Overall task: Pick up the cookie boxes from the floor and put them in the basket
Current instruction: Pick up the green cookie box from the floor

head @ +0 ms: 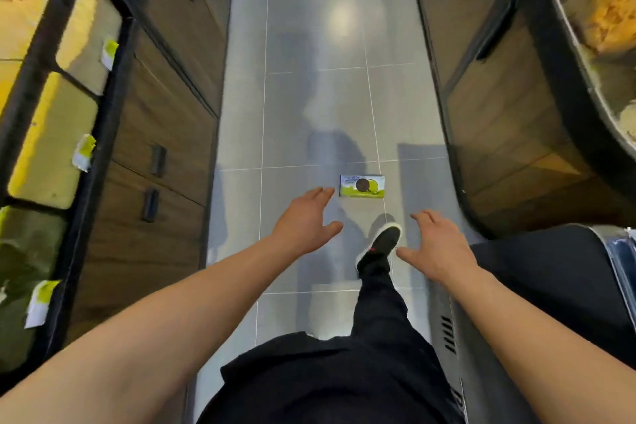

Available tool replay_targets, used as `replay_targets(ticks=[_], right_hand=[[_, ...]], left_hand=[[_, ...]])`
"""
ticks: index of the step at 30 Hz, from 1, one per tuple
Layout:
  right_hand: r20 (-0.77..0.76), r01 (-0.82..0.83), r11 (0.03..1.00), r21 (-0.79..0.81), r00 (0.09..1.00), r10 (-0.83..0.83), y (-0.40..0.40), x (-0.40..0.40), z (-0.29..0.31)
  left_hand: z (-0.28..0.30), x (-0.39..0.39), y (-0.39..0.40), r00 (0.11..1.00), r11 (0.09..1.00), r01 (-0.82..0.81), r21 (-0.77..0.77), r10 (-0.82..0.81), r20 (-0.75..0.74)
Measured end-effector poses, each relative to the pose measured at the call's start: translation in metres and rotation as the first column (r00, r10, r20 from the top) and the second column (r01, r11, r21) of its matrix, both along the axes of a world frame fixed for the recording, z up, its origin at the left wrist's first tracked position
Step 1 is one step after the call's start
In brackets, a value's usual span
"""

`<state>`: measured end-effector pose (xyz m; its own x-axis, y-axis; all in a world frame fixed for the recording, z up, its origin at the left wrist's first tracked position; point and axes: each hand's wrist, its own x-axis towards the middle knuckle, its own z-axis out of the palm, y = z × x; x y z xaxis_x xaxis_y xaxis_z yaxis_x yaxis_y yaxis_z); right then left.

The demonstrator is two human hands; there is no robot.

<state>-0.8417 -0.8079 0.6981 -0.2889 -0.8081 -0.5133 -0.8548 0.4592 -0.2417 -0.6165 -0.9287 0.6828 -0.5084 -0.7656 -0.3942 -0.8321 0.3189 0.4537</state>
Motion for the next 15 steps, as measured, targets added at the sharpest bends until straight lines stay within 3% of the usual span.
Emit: replay_targets(ticks=[5, 11, 15], right_hand=[[0.077, 0.041, 0.999, 0.026, 0.996, -0.042, -0.11, -0.074, -0.043], [0.184, -0.017, 0.994, 0.109, 0.983, -0.003, -0.206, -0.1, -0.082], [0.222, -0.032, 0.987, 0.16, 0.975, -0.004, -0.257, -0.113, -0.136]], left_hand=[[-0.027, -0.078, -0.092, 0.996, 0.996, -0.059, 0.065, 0.055, 0.065], [-0.058, -0.136, -0.17, 0.987, 0.976, -0.152, 0.155, 0.141, 0.076], [-0.119, -0.153, -0.219, 0.981, 0.967, -0.179, 0.183, 0.16, 0.113]])
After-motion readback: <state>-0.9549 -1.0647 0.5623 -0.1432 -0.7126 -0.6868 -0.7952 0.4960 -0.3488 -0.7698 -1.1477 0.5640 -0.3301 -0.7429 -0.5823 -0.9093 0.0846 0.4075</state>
